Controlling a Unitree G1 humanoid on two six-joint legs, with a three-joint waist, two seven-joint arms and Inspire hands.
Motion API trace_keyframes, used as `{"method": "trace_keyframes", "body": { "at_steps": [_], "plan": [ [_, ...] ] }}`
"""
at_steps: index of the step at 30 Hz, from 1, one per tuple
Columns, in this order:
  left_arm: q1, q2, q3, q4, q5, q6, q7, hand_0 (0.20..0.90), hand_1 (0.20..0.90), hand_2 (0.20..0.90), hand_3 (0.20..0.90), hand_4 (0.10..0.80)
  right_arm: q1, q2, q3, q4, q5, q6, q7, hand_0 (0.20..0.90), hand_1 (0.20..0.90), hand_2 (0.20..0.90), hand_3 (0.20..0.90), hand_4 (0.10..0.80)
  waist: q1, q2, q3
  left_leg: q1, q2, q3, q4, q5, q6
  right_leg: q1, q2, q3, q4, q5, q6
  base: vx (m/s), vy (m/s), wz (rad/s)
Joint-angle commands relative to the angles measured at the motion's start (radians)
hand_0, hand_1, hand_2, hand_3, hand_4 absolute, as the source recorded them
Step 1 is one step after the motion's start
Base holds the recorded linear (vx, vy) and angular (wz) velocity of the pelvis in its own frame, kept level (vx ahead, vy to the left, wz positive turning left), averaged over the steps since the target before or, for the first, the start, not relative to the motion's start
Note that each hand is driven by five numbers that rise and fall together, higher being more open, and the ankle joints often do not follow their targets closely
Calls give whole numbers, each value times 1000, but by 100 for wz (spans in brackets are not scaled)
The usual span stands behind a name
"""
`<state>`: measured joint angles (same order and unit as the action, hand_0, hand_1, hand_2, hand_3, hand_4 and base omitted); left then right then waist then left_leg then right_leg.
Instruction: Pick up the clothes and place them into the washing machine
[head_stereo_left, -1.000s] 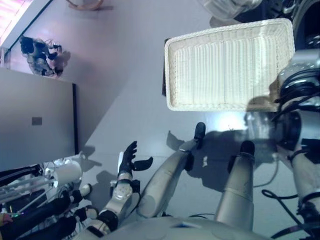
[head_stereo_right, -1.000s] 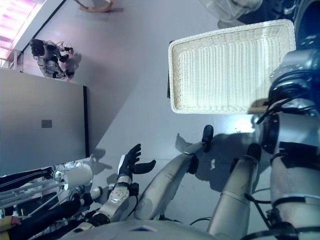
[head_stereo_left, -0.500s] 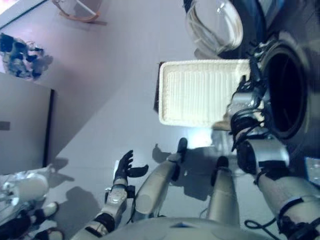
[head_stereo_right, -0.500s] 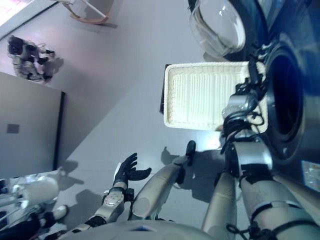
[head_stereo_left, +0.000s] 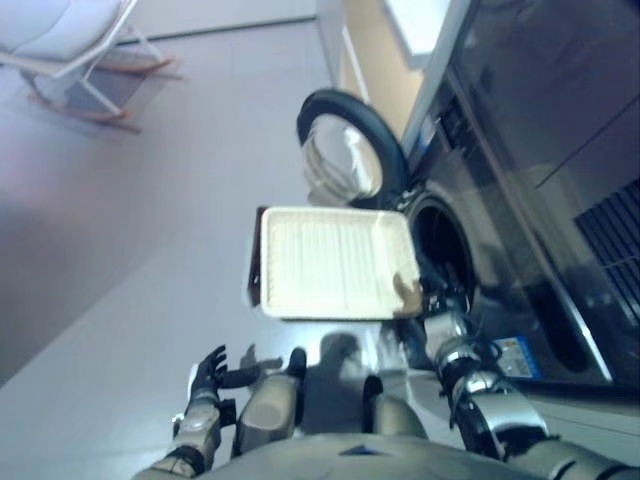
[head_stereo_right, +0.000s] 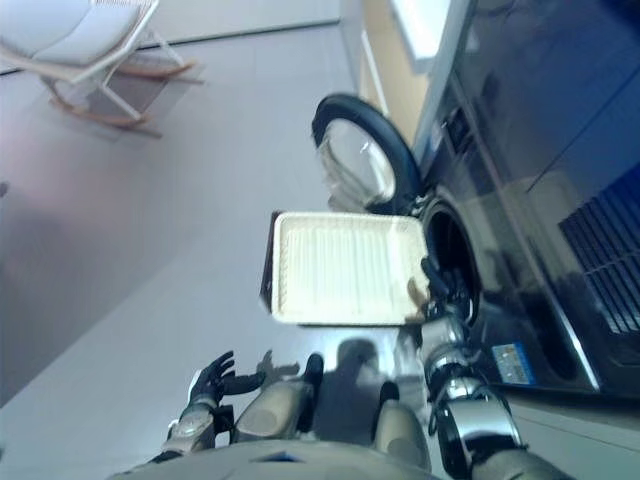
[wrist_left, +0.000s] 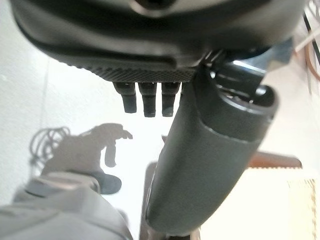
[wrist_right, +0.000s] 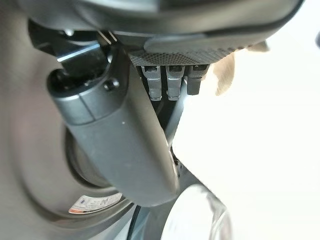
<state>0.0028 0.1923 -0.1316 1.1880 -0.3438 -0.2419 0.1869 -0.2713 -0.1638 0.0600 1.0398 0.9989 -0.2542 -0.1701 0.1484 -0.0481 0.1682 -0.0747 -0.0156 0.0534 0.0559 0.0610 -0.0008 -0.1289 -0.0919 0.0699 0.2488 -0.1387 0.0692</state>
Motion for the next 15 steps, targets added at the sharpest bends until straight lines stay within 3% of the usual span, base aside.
{"method": "trace_keyframes", "body": {
  "at_steps": [1, 7, 15],
  "plan": [
    [54, -3, 13, 40, 68, -36, -21, 900, 900, 900, 900, 800, 82, -54, -23, -110, -134, -20, 68, 900, 900, 900, 900, 800, -11, 9, -126, -21, -47, 18, -13, -40, 17, 44, -15, -49, -117, 121, 41, 47, -49, -9],
    [70, 4, 48, 81, 107, -27, -45, 900, 900, 900, 900, 800, 268, -34, -9, -80, -267, 17, 101, 900, 900, 900, 900, 800, -44, 0, -175, 49, -42, 13, -57, -29, 8, 106, -20, -79, -132, 124, 43, 16, -53, 8],
    [86, 27, 52, 94, 192, -16, -63, 900, 900, 900, 900, 800, 372, -63, 151, -20, -860, 69, 7, 900, 900, 900, 900, 800, -66, -9, -191, 96, -35, 4, -46, -41, 9, 146, -12, -99, -104, 100, 41, -1, -50, 2]
  ]
}}
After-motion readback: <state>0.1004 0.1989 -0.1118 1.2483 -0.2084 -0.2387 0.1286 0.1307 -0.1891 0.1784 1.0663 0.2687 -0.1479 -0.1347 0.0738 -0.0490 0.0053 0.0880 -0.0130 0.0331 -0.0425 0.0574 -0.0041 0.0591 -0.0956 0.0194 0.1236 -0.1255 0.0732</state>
